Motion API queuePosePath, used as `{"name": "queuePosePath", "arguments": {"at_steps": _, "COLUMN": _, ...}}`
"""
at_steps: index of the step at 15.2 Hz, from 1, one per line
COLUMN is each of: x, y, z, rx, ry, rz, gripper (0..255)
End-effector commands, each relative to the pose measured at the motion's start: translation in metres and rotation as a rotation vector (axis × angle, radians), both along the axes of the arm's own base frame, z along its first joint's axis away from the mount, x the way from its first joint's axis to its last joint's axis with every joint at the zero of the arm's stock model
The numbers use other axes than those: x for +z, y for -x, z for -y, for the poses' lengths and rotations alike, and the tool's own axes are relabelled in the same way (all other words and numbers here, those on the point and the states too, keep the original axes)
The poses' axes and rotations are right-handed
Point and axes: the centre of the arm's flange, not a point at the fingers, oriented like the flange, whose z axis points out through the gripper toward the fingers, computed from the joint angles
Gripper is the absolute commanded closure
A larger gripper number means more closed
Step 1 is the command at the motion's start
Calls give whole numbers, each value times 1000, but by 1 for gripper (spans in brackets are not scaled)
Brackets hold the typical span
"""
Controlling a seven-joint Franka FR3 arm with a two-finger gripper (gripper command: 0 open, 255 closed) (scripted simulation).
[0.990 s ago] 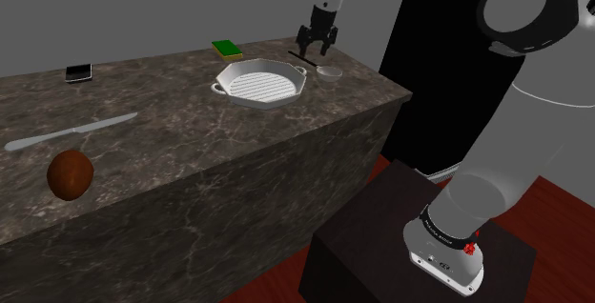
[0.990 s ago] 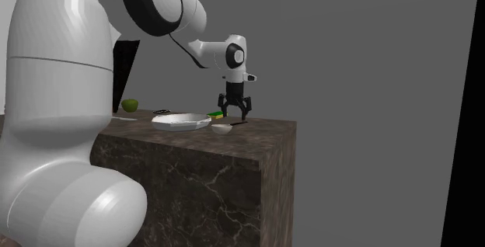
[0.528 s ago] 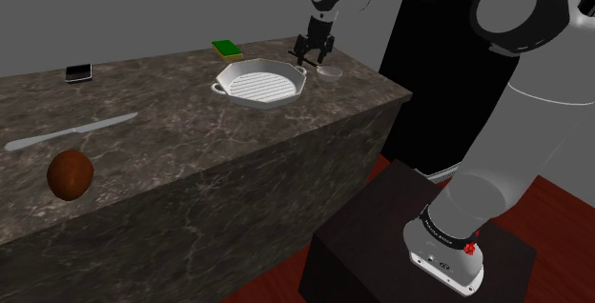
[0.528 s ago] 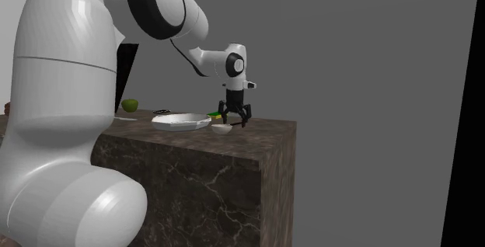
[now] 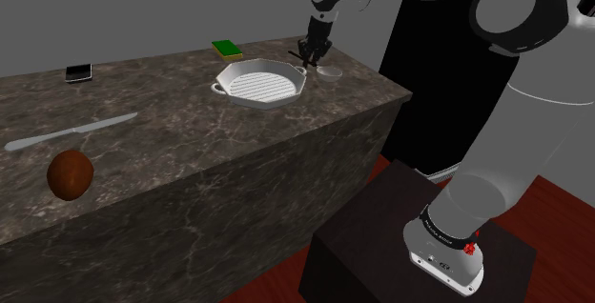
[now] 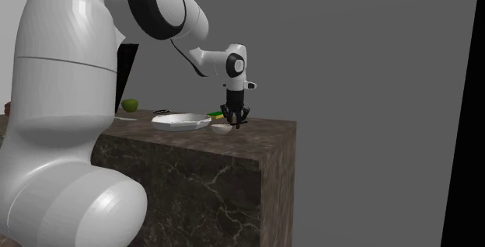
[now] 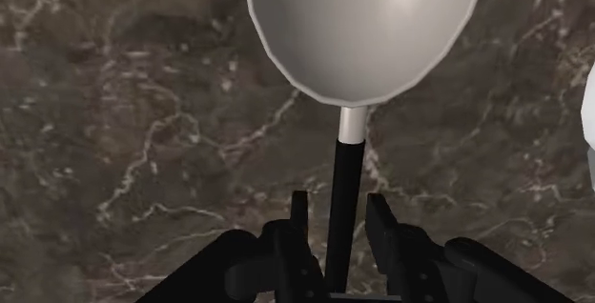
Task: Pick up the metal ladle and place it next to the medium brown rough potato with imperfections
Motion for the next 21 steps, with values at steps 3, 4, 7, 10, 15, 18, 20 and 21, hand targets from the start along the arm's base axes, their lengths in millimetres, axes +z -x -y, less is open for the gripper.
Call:
{"name": "queuePosePath", "arguments": {"at_steps": 3, "x": -1, "y": 0, "z": -1, "rx": 1, "ry": -1, "rz": -2, "gripper": 255}}
{"name": "queuePosePath", "arguments": {"at_steps": 4, "x": -1, "y": 0, "z": 0, "rx": 1, "ry": -1, "rz": -2, "gripper": 255}}
{"name": "queuePosePath", "arguments": {"at_steps": 7, "x": -1, "y": 0, "z": 0, "rx": 1, "ry": -1, "rz": -2, "gripper": 255}}
{"name": "queuePosePath", "arguments": {"at_steps": 10, "x": 10, "y": 0, "z": -1, "rx": 1, "ry": -1, "rz": -2, "gripper": 255}}
{"name": "queuePosePath", "arguments": {"at_steps": 15, "x": 36, "y": 0, "z": -1, "rx": 1, "ry": -1, "rz": -2, "gripper": 255}}
{"name": "queuePosePath", "arguments": {"at_steps": 18, "x": 52, "y": 0, "z": -1, "rx": 1, "ry": -1, "rz": -2, "gripper": 255}}
{"name": "queuePosePath", "arguments": {"at_steps": 20, "x": 62, "y": 0, "z": -1, "rx": 1, "ry": -1, "rz": -2, "gripper": 255}}
{"name": "queuePosePath", "arguments": {"at_steps": 21, "x": 68, "y": 0, "z": -1, "rx": 1, "ry": -1, "rz": -2, "gripper": 255}}
